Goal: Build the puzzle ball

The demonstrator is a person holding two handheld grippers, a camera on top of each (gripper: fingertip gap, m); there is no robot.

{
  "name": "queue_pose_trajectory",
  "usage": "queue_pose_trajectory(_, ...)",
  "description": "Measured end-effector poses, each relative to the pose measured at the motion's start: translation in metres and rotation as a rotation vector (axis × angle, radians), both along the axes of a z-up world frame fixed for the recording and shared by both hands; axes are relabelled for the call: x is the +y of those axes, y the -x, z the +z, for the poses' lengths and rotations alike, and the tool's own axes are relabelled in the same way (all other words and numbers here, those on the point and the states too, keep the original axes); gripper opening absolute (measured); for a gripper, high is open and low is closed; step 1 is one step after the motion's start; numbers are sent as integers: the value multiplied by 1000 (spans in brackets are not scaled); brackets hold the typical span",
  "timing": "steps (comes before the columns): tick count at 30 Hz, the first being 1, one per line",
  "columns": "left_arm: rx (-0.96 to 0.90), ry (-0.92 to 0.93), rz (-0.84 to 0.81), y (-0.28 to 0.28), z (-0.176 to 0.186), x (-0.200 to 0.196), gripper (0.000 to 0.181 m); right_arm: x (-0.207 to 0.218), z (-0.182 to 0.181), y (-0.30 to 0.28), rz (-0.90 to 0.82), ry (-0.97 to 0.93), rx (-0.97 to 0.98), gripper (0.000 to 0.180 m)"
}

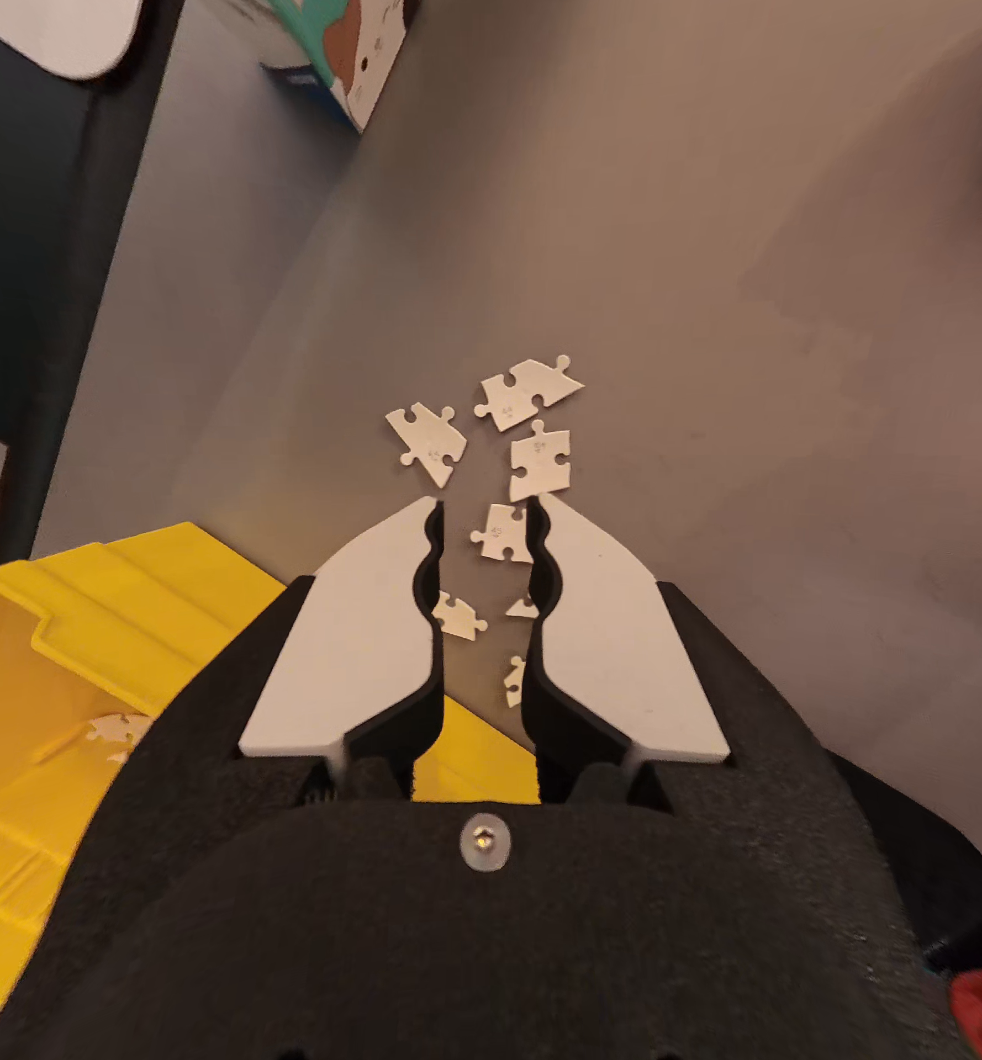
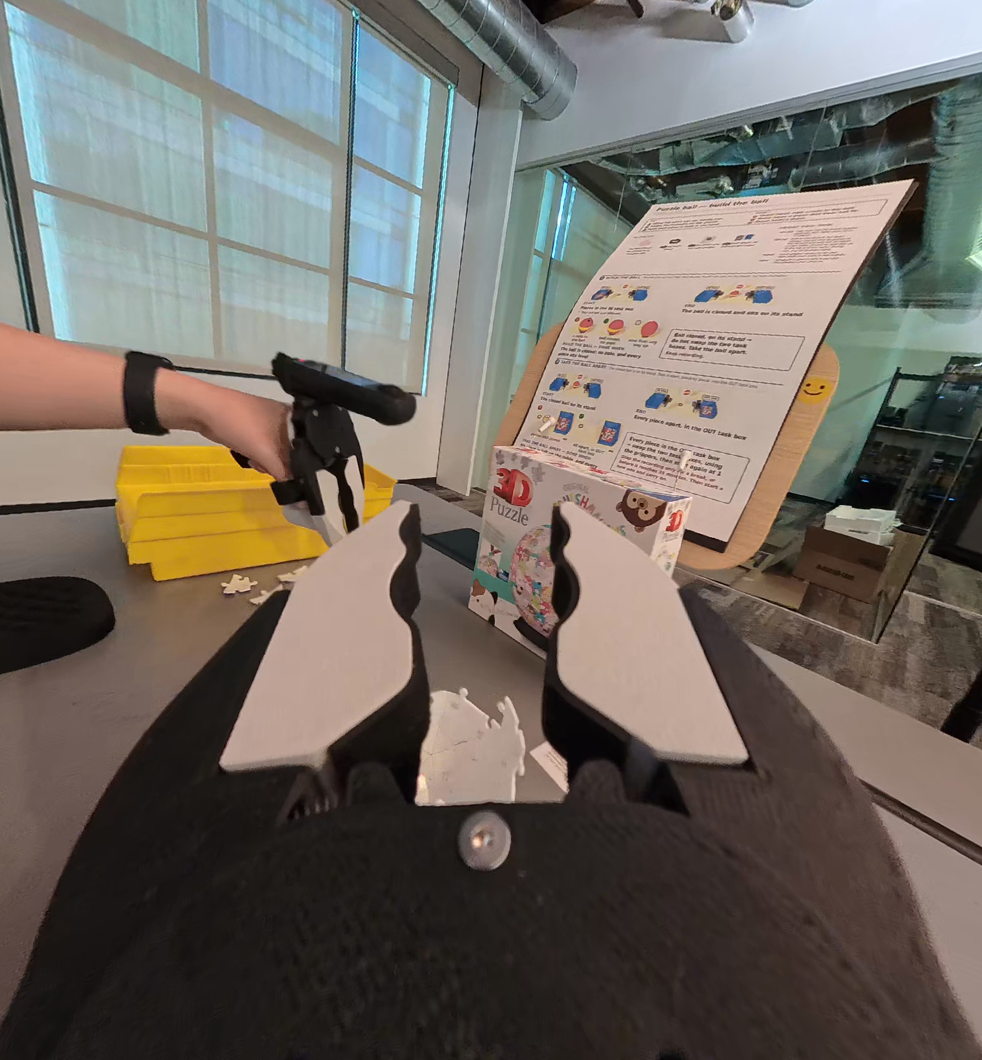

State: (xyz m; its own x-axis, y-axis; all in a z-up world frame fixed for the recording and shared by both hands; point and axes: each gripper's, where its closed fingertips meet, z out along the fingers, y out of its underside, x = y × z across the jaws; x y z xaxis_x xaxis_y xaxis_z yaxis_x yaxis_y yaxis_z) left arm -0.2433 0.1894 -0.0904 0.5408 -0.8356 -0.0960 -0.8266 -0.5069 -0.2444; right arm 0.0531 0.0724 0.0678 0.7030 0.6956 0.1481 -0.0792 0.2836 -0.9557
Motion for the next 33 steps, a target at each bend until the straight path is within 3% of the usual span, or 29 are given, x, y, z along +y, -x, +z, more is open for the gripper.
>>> queue_pose_trajectory(9, 209, 85, 86, 27, -22, 1, 27, 4, -5, 0, 3, 26, -11, 45)
queue_pose_trajectory(12, 249, 116, 191, 37, -26, 0, 27, 3, -7, 2, 4, 28, -31, 45)
queue_pose_trajectory(27, 171, 148, 219, 15, -35, 9, 31, 4, -11, 5, 13, 40, -48, 46)
queue_pose_trajectory(33, 73, 148, 318, 5, -49, 30, 39, 6, -14, 6, 7, 45, -69, 46)
